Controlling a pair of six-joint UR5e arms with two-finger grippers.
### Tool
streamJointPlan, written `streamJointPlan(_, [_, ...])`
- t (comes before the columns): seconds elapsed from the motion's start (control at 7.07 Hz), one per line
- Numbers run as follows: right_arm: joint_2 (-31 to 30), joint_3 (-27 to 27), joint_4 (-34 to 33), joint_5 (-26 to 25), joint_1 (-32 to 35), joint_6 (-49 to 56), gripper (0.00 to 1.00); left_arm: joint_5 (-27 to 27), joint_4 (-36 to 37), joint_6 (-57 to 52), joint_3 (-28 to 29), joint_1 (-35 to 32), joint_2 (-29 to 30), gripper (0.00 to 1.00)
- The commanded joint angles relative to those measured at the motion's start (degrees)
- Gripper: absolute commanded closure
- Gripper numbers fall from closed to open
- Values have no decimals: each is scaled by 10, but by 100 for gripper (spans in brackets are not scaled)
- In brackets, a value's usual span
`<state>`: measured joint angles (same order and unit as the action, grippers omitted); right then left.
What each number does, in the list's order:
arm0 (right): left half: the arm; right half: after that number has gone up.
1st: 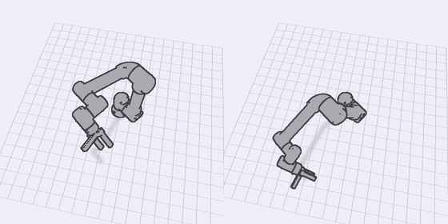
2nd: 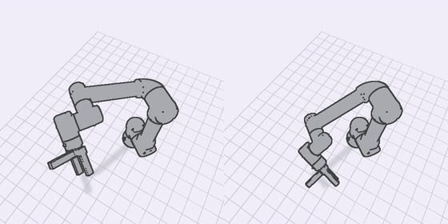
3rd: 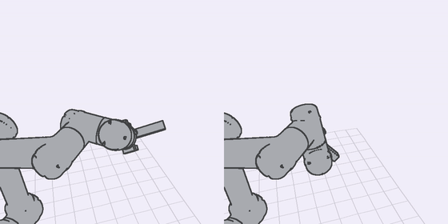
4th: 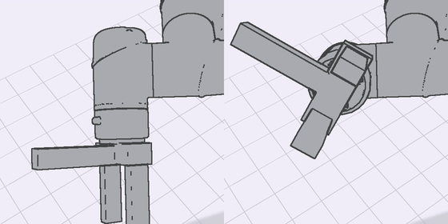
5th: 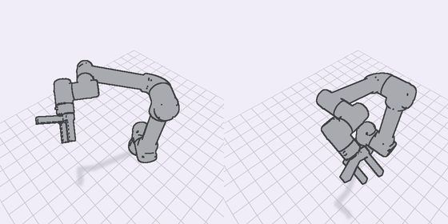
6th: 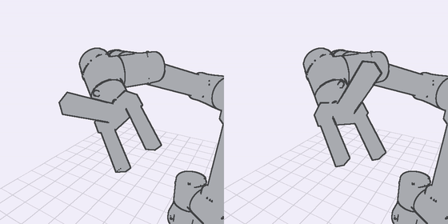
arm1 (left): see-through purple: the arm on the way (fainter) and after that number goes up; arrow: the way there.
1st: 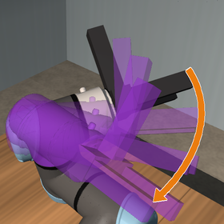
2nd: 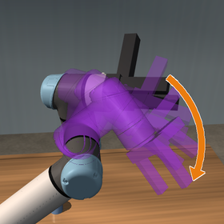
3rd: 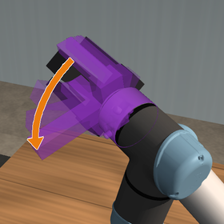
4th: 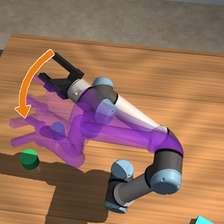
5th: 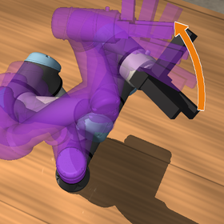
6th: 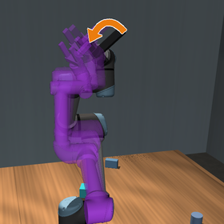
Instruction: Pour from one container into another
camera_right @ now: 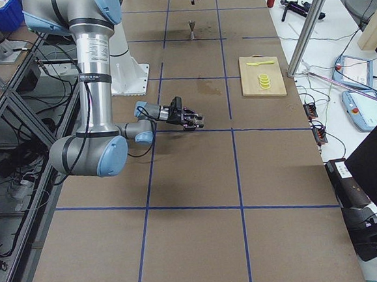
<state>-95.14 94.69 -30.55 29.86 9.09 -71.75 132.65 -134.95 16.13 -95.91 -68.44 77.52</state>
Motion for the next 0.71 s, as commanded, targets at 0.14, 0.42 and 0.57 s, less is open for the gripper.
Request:
streamJointPlan(0.14, [3,-40,30,-12,-13,0,99,-7,20,-9,-2,-33,16,0])
streamJointPlan(0.42, [6,-40,31,-24,-21,0,98,-8,15,-5,-6,-35,15,0])
streamJointPlan(0.57, [6,-38,31,-25,-21,0,98,-8,14,-5,-6,-35,15,0])
